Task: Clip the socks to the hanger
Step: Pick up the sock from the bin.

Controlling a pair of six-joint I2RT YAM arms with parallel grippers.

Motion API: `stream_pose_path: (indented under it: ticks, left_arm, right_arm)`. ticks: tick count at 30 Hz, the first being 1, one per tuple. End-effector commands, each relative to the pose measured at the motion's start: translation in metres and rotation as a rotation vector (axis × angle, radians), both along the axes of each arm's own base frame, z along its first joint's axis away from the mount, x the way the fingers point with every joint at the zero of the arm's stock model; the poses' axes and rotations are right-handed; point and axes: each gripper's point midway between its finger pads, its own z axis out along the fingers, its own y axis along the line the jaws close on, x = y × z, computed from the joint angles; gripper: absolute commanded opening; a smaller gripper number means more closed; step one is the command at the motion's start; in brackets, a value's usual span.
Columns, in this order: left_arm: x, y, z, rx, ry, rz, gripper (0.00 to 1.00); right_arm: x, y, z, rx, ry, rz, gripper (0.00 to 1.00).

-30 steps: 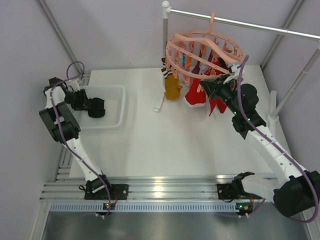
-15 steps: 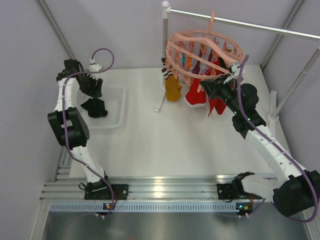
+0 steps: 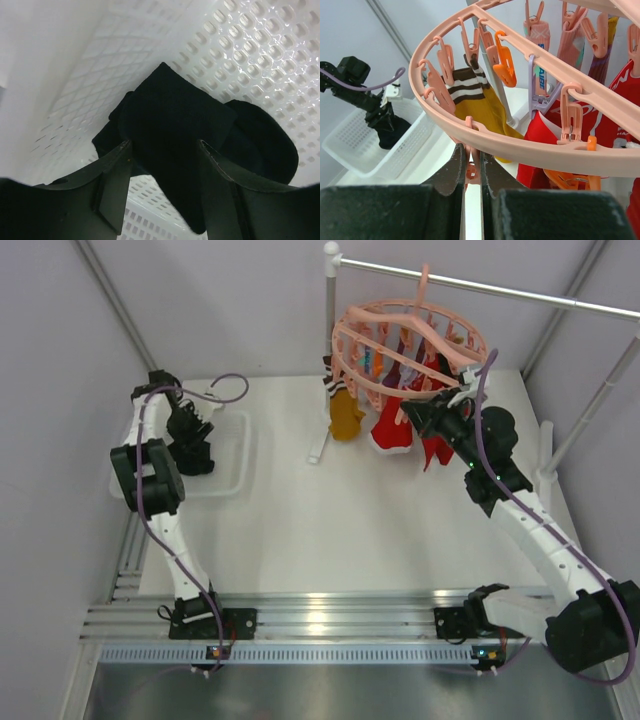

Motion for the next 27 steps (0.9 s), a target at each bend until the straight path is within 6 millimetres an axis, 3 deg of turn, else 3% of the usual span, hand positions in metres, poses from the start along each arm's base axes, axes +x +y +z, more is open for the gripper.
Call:
stream_pose_path:
  ticks: [1,8,12,16,23,27]
  left_arm:
    - [0.002,0.003,0.005,0.029,0.002,-0.079,0.58]
    - [0.002,-0.009,-0.014,-0.01,0.021,-0.106,0.54]
    - [0.002,-0.018,-0.005,-0.053,0.001,-0.102,0.22]
    - [0.003,-0.025,0.015,-0.086,-0.036,-0.089,0.0]
    - [-0.006,-0.053,0.049,-0.291,-0.073,-0.035,0.0]
    - [-0.008,-0.073,0.046,-0.429,-0.049,0.016,0.0]
  right_arm:
    - [0.006,-0.006,0.022,0.007,-0.058,-0.016,0.0]
    - [0.006,-0.006,0.021,0.005,-0.051,-0.018,0.0]
    - [0.006,-0.007,0.021,0.004,-0.053,-0.019,0.0]
    - [0.006,-0.006,0.02,0.006,-0.05,-0.018,0.0]
    - [0.006,-0.005,0.021,0.009,-0.052,-0.01,0.0]
    - [0.005,-0.005,0.02,0.009,-0.048,-0.008,0.0]
